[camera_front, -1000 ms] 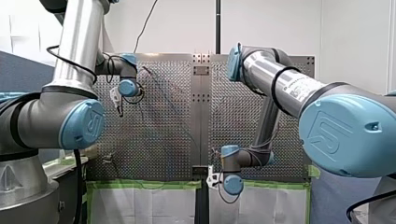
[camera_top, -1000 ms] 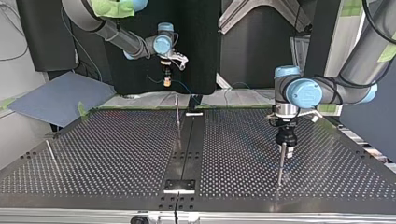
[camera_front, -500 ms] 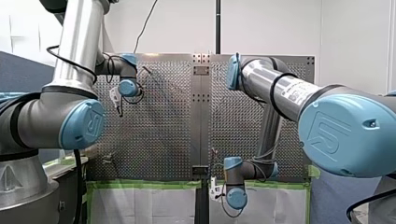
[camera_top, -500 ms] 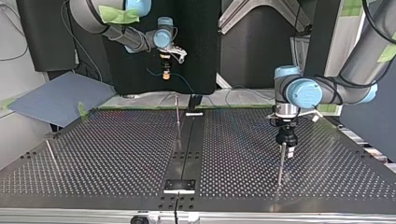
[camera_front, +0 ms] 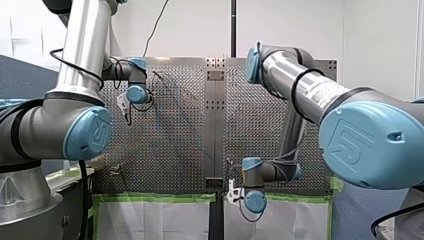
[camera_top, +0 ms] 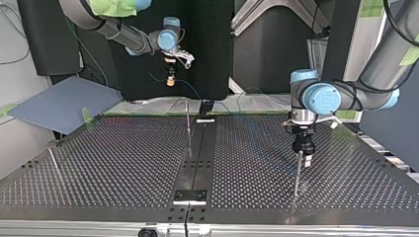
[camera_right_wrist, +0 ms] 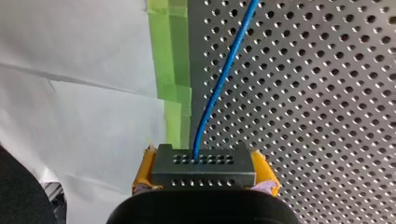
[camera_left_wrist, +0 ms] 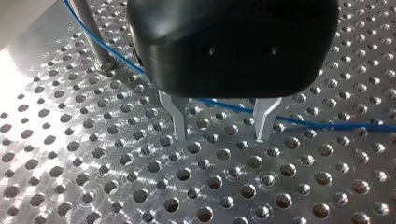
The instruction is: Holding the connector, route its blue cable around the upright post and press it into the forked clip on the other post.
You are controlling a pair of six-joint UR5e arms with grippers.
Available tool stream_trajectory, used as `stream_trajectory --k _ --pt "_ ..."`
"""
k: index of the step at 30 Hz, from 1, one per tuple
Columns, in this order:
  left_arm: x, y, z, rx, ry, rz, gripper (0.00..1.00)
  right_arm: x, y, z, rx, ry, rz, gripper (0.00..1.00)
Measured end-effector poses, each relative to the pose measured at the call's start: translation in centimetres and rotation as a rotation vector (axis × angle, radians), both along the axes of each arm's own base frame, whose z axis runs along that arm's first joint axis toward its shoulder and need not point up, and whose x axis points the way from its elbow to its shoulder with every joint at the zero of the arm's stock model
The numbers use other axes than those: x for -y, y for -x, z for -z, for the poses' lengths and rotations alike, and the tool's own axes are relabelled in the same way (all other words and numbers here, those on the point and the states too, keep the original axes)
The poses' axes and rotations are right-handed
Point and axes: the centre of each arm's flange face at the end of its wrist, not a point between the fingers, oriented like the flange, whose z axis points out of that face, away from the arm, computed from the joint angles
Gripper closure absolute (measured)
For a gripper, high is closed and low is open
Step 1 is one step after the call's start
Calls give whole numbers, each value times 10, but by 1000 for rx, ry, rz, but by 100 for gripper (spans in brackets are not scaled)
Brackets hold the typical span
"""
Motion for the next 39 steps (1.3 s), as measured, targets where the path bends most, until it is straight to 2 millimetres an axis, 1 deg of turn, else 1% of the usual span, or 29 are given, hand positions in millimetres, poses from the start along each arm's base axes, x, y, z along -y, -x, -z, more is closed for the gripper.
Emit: stream_trajectory --k 12,19,25,30,39 --pt "-2 1 1 -11 1 -17 29 -2 16 -40 24 37 39 98" --pt "-2 2 2 -16 2 -19 29 6 30 -64 50 69 67 98" --pt "-2 2 2 -19 2 -24 29 15 27 -89 46 108 42 98" --pt "-2 4 4 -33 2 -33 29 18 25 -94 45 114 7 98" --pt "0 9 7 -72 3 -42 29 20 28 -92 43 86 -52 98"
